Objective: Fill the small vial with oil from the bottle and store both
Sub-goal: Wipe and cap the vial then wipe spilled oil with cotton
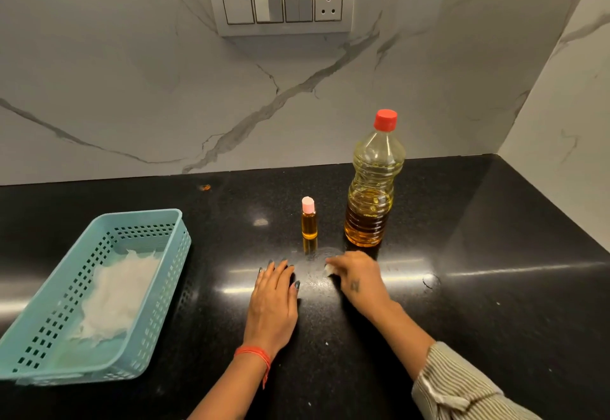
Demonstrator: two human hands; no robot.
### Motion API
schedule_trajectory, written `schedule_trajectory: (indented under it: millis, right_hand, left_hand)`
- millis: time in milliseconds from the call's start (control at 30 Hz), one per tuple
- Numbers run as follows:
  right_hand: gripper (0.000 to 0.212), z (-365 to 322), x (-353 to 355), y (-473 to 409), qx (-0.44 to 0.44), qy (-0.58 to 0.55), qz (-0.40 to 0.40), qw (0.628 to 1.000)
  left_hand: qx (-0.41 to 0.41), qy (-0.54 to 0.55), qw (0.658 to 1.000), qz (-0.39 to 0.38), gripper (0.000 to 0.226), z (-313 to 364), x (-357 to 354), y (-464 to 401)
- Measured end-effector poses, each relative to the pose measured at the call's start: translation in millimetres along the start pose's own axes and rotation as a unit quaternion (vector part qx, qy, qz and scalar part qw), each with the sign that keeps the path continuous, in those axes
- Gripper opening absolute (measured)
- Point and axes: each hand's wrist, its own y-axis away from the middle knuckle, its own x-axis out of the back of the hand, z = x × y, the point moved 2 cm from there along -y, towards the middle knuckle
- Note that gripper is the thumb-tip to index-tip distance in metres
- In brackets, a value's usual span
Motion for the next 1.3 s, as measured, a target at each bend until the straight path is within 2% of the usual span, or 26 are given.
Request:
schedule_trajectory:
  millis: [100, 267, 433, 500, 667, 800, 933, 1033, 1133, 1200, 1300]
  right_hand:
    - [0.028, 0.5, 6.3, 27.3, 0.037, -0.032, -0.033, 0.998]
    - [0.02, 28.3, 21.7, 10.6, -0.055, -0.028, 0.036, 0.997]
    - [0.02, 5.3, 6.7, 19.7, 0.014, -0.036, -0.014, 0.999]
    - [0.018, 11.6, 14.2, 31.5, 0.006, -0.061, -0.019, 0.998]
    - [0.02, 18.8, 5.8, -13.9, -0.036, -0.018, 0.037, 0.998]
    - [0.027, -16.7, -19.3, -30.4, 0.021, -0.001, -0.022, 1.0]
    - [0.024, -12.3, -7.6, 22.8, 0.095, -0.048, -0.054, 0.993]
    - [0.022, 23.5, 17.3, 38.0, 0.031, -0.072, -0.008, 0.997]
    - [0.017, 40.3, 21.9, 12.3, -0.036, -0.043, 0.054, 0.997]
    - [0.019, 26.4, 12.1, -1.8, -0.023, -0.039, 0.055, 0.997]
    - [0.024, 6.6, -3.1, 12.4, 0.042, -0.028, -0.002, 0.999]
  left_hand:
    - [0.008, 0.005, 1.0, 0.006, 0.042, -1.3, 1.1, 0.7]
    - [0.003, 0.007, 1.0, 0.003, 0.042, -2.1, -1.0, 0.0]
    - [0.003, 0.004, 1.0, 0.008, 0.042, -2.5, -0.6, -0.1]
    - [0.004, 0.005, 1.0, 0.009, 0.042, -3.2, -1.1, -0.9]
    - [0.001, 0.01, 1.0, 0.01, 0.041, -1.9, -1.3, -1.5]
    - [0.006, 0.019, 1.0, 0.013, 0.041, -0.4, -0.1, -1.5]
    - [0.006, 0.02, 1.0, 0.012, 0.041, -2.6, -0.1, -1.0]
    - [-0.001, 0.019, 1.0, 0.009, 0.042, -4.0, -1.9, -2.0]
    - [-0.008, 0.008, 1.0, -0.003, 0.044, -2.8, -3.4, -2.0]
    - [-0.008, 0.005, 1.0, -0.006, 0.049, -1.9, -2.9, -1.6]
    - [-0.006, 0.004, 1.0, -0.002, 0.044, -2.2, -2.7, -0.1]
